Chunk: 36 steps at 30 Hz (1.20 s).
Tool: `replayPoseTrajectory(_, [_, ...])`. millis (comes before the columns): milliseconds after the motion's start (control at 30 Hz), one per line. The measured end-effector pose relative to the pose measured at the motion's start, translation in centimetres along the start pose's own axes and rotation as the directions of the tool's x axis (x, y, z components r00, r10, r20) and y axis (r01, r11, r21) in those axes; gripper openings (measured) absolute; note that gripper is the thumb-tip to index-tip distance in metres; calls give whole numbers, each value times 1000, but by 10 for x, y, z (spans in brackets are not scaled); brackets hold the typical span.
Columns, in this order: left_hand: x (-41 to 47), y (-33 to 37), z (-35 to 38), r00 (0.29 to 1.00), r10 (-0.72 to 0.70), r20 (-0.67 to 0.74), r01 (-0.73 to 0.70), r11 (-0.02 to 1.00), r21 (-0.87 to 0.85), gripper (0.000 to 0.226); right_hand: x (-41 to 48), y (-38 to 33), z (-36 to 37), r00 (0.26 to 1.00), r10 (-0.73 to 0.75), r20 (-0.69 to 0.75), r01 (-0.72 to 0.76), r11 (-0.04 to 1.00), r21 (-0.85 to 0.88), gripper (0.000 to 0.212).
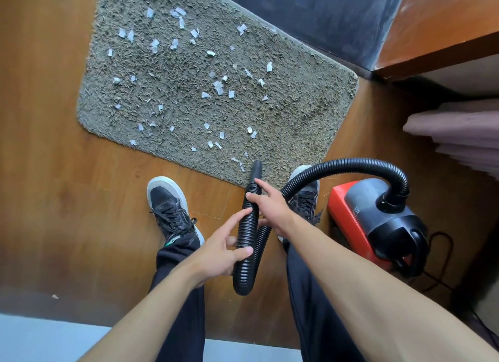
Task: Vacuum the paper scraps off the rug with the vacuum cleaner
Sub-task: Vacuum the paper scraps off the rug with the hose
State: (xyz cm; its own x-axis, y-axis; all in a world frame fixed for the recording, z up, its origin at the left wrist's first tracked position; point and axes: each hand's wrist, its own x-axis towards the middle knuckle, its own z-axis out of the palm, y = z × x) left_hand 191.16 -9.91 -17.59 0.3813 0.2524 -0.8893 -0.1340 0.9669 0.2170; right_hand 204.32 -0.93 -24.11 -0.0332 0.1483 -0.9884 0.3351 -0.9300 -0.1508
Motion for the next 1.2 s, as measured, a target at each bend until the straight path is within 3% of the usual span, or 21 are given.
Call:
replayPoseTrajectory(233, [-15, -16, -26, 1000, 11, 6, -11, 998, -60, 74, 1, -3, 29, 997, 13, 71, -8, 997, -81, 60])
replayPoseTrajectory(533, [-24, -19, -39, 995, 57, -84, -61, 997, -55, 71, 5, -14, 56, 995, -27, 96, 39, 991, -128, 61])
replayPoseTrajectory(900, [-18, -19, -18, 1000, 4, 5, -4, 999, -48, 72, -4, 9, 32, 1000, 21, -16, -22, 998, -64, 60])
replayPoseTrajectory(1200, [-27, -20, -31, 1000, 12, -28, -14, 997, -82, 71, -1, 0, 49, 998, 17, 57, -11, 995, -99, 61])
